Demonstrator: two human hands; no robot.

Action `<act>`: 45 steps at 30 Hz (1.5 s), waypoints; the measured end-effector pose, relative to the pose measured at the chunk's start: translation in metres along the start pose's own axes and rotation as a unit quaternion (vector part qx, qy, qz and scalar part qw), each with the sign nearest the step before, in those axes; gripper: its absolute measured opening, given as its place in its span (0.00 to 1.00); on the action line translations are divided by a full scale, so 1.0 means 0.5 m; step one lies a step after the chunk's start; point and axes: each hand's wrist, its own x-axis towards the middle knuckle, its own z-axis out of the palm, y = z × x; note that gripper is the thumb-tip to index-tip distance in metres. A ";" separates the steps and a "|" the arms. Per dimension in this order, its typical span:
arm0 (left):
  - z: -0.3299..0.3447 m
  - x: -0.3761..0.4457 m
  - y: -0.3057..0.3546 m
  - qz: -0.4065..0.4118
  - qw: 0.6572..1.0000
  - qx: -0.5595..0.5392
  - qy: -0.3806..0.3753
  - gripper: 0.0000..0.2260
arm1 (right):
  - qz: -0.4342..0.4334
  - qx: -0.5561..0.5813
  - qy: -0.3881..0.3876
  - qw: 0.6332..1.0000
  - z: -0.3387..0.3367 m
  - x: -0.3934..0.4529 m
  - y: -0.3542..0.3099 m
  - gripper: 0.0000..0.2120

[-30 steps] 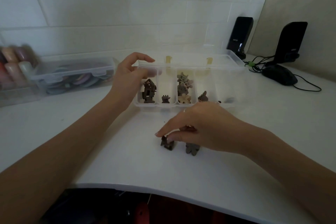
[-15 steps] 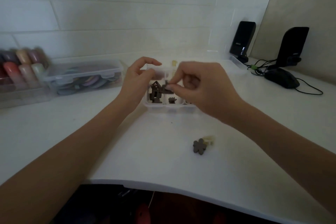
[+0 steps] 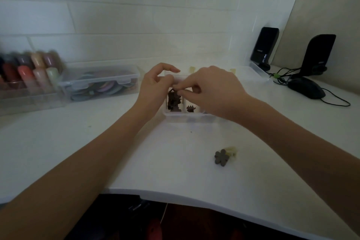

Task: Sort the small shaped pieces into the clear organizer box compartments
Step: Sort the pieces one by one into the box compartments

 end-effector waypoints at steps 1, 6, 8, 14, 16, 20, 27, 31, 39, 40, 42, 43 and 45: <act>0.000 0.000 -0.001 0.000 1.000 0.005 0.006 0.12 | -0.013 0.058 0.005 0.998 -0.007 -0.015 0.010 0.08; -0.002 0.008 -0.007 -0.017 0.999 0.033 0.037 0.11 | -0.064 0.289 -0.201 0.934 -0.034 -0.103 0.061 0.10; 0.000 0.008 -0.009 -0.015 0.998 0.040 0.037 0.11 | -0.035 0.322 -0.264 0.909 -0.036 -0.133 0.076 0.12; 0.004 0.011 -0.009 -0.006 0.998 0.050 0.042 0.11 | 0.009 0.241 -0.286 0.927 -0.042 -0.149 0.103 0.17; 0.003 0.009 -0.009 -0.006 0.998 0.054 0.037 0.12 | 0.017 0.220 -0.294 0.930 -0.041 -0.152 0.106 0.17; 0.001 0.009 -0.008 -0.009 0.997 0.063 0.036 0.13 | 0.007 0.242 -0.297 0.924 -0.034 -0.154 0.098 0.13; -0.002 0.013 -0.016 -0.013 0.997 0.063 0.035 0.12 | -0.017 0.239 -0.263 0.934 -0.027 -0.154 0.087 0.07; -0.003 0.014 -0.018 -0.019 0.997 0.058 0.038 0.12 | -0.020 0.249 -0.220 0.943 -0.025 -0.149 0.089 0.08; -0.002 0.012 -0.016 -0.015 0.997 0.055 0.045 0.13 | 0.040 0.274 0.024 0.960 -0.022 -0.135 0.113 0.07; -0.001 0.011 -0.014 -0.015 0.997 0.054 0.047 0.13 | 0.058 0.265 0.074 0.960 -0.019 -0.129 0.116 0.07; 0.001 0.008 -0.010 -0.015 0.998 0.049 0.047 0.13 | 0.093 0.227 0.137 0.960 -0.012 -0.112 0.117 0.08; 0.001 0.007 -0.008 -0.014 0.998 0.047 0.046 0.13 | 0.108 0.198 0.152 0.962 -0.009 -0.102 0.116 0.08; 0.001 0.006 -0.006 -0.013 0.998 0.043 0.044 0.13 | 0.133 0.115 0.146 0.974 -0.006 -0.081 0.112 0.07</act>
